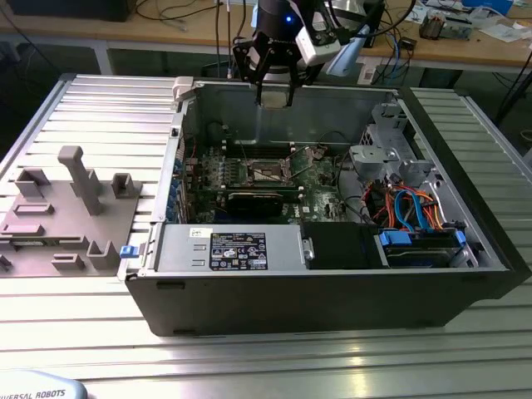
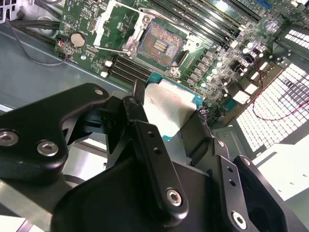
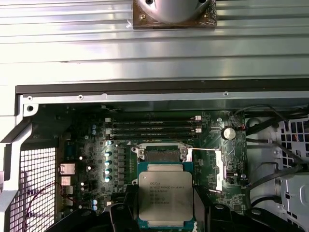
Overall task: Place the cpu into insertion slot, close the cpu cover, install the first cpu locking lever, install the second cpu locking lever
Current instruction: 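Place the cpu into insertion slot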
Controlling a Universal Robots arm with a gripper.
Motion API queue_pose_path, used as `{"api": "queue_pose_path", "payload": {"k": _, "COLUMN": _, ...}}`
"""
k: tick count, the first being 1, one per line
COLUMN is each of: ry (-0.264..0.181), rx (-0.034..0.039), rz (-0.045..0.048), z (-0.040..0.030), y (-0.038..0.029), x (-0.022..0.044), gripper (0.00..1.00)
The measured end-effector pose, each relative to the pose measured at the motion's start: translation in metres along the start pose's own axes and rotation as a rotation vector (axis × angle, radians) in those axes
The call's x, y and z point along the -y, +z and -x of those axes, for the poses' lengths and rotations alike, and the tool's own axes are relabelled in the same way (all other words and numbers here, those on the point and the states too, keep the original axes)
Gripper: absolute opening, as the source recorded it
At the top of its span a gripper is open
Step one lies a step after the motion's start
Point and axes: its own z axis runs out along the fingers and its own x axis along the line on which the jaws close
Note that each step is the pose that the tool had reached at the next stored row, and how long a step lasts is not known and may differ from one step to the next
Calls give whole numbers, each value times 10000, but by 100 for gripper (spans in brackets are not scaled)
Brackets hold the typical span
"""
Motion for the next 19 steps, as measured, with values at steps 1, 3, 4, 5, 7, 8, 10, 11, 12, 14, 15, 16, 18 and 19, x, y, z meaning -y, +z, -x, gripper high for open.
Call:
{"api": "queue_pose_path", "payload": {"k": 1, "ry": 0, "rx": 0, "rz": 0, "z": 0, "y": 2, "x": 0, "gripper": 54}}
{"api": "queue_pose_path", "payload": {"k": 3, "ry": 0, "rx": 0, "rz": 0, "z": 0, "y": 7, "x": 1, "gripper": 54}}
{"api": "queue_pose_path", "payload": {"k": 4, "ry": 0, "rx": 0, "rz": 0, "z": 0, "y": 8, "x": 1, "gripper": 54}}
{"api": "queue_pose_path", "payload": {"k": 5, "ry": 0, "rx": 0, "rz": 0, "z": 0, "y": 11, "x": 1, "gripper": 54}}
{"api": "queue_pose_path", "payload": {"k": 7, "ry": 0, "rx": 0, "rz": 0, "z": 0, "y": 15, "x": 1, "gripper": 54}}
{"api": "queue_pose_path", "payload": {"k": 8, "ry": 0, "rx": 0, "rz": 0, "z": 0, "y": 16, "x": 2, "gripper": 54}}
{"api": "queue_pose_path", "payload": {"k": 10, "ry": 0, "rx": 0, "rz": 0, "z": 0, "y": 20, "x": 2, "gripper": 54}}
{"api": "queue_pose_path", "payload": {"k": 11, "ry": 0, "rx": 0, "rz": 0, "z": 0, "y": 22, "x": 2, "gripper": 54}}
{"api": "queue_pose_path", "payload": {"k": 12, "ry": -1, "rx": 0, "rz": 0, "z": 1, "y": 24, "x": 2, "gripper": 54}}
{"api": "queue_pose_path", "payload": {"k": 14, "ry": -1, "rx": 0, "rz": 0, "z": 1, "y": 26, "x": 2, "gripper": 54}}
{"api": "queue_pose_path", "payload": {"k": 15, "ry": -1, "rx": 0, "rz": 0, "z": 1, "y": 28, "x": 3, "gripper": 54}}
{"api": "queue_pose_path", "payload": {"k": 16, "ry": 0, "rx": 0, "rz": 0, "z": 1, "y": 29, "x": 3, "gripper": 54}}
{"api": "queue_pose_path", "payload": {"k": 18, "ry": -1, "rx": 0, "rz": 0, "z": 1, "y": 33, "x": 3, "gripper": 54}}
{"api": "queue_pose_path", "payload": {"k": 19, "ry": -1, "rx": 0, "rz": 0, "z": 1, "y": 35, "x": 3, "gripper": 54}}
